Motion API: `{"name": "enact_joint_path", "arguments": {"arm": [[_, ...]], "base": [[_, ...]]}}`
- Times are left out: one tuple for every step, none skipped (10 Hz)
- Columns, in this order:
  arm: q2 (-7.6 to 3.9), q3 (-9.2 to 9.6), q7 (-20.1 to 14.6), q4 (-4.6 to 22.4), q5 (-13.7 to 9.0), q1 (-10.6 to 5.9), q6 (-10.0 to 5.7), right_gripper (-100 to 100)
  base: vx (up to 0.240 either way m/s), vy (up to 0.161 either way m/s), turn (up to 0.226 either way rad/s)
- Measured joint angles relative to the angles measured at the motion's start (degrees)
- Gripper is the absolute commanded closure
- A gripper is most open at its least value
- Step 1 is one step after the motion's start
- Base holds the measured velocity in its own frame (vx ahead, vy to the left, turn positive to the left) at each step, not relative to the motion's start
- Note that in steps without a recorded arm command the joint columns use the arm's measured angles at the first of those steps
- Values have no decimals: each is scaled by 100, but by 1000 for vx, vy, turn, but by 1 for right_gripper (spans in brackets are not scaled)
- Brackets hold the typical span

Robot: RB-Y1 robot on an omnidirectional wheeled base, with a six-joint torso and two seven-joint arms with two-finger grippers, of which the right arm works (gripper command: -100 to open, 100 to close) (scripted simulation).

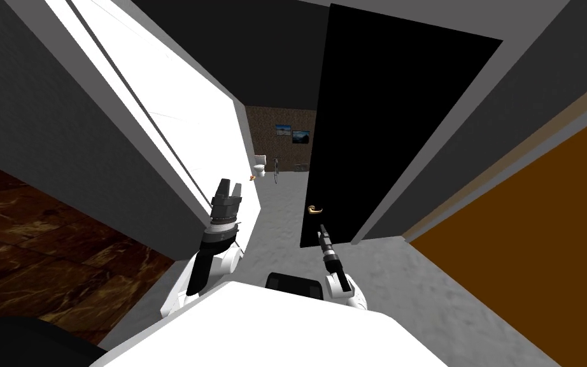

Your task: Push the door open

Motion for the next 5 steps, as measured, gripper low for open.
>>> {"name": "enact_joint_path", "arguments": {"arm": [[8,22,-8,120,-12,-43,-30,-100],[4,48,-16,177,-23,-57,-31,-100],[9,60,-28,325,-35,-125,-71,-100],[9,61,-31,346,-36,-133,-84,-100],[13,49,-29,368,-39,-137,-95,-100]], "base": [[96,-104,66],[73,-89,43],[27,-37,10],[127,7,28],[188,37,29]]}}
